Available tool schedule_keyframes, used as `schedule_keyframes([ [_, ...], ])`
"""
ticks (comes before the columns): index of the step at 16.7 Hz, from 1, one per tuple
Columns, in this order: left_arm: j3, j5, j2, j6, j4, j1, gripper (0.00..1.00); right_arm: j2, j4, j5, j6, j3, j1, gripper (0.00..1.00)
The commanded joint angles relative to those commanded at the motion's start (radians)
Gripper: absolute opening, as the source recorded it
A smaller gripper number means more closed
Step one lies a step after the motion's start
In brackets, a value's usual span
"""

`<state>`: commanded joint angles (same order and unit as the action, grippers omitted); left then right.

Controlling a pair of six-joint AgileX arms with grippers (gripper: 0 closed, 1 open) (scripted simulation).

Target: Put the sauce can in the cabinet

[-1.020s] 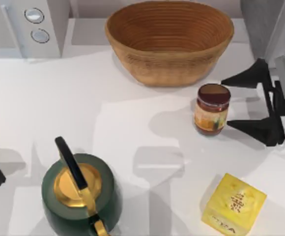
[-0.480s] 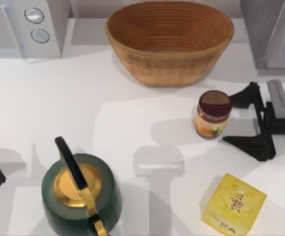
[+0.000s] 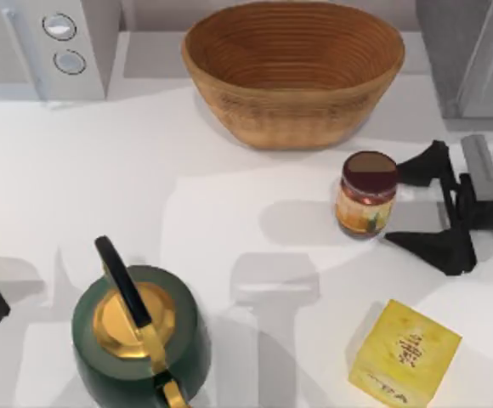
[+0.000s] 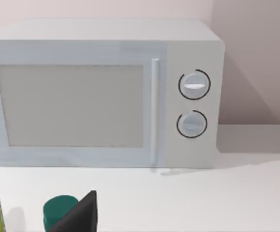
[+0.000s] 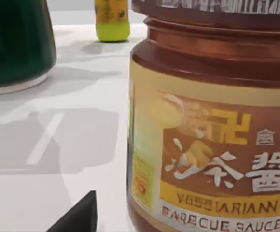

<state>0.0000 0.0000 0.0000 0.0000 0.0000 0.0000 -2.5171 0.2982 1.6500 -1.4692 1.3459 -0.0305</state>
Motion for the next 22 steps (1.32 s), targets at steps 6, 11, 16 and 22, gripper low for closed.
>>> schedule_keyframes([
  [6,0.0,0.0,0.0,0.0,0.0,0.0,1.0,-0.06,0.274,0.017,-0.241,0.094,0.022,1.0],
  [11,0.0,0.0,0.0,0.0,0.0,0.0,1.0,-0.115,0.571,0.022,-0.497,0.192,0.052,1.0],
  [16,0.0,0.0,0.0,0.0,0.0,0.0,1.0,-0.161,0.86,0.039,-0.741,0.284,0.086,1.0],
  [22,0.0,0.0,0.0,0.0,0.0,0.0,1.0,-0.194,1.106,0.065,-0.945,0.36,0.126,1.0],
])
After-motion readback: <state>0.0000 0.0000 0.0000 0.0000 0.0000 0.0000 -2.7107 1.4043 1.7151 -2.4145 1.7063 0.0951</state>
